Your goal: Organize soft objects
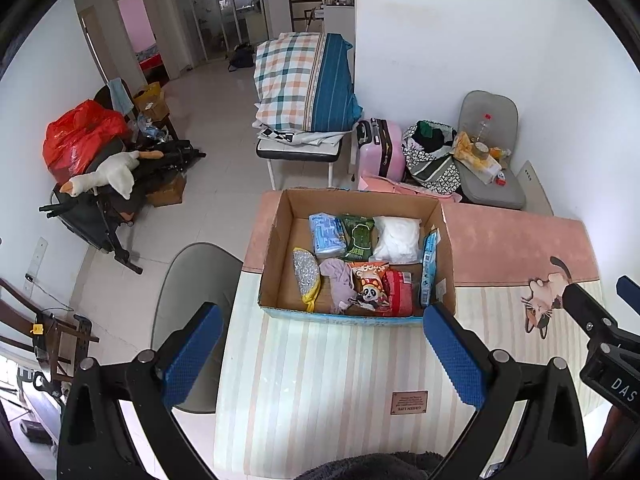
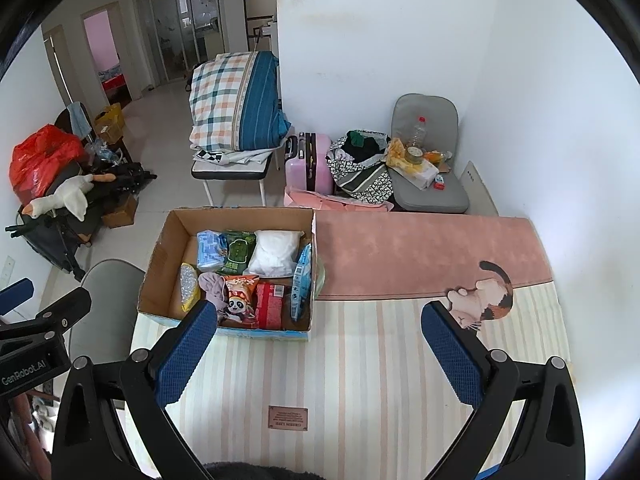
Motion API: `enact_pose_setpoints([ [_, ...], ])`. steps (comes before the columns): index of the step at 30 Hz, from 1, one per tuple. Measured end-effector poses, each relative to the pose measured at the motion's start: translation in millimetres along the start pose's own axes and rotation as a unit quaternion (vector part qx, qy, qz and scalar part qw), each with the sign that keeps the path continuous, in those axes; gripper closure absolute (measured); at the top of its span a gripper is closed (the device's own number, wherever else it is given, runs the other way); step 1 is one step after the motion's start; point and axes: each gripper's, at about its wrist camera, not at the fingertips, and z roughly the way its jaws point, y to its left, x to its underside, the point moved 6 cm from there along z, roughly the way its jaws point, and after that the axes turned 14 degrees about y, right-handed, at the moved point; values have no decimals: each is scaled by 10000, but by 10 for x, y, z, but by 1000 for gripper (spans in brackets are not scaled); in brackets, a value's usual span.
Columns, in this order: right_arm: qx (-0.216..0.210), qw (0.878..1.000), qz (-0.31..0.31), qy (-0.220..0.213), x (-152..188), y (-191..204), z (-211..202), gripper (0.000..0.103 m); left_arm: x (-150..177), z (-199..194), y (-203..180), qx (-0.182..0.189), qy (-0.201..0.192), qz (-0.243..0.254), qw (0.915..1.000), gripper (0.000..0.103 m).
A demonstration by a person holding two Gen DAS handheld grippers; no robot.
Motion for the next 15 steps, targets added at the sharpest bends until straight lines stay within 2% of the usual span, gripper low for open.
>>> enact_pose_setpoints([
  [15,45,10000,1,22,33,-15,18,0,-1,47,37,8,37,-20,10000,0],
])
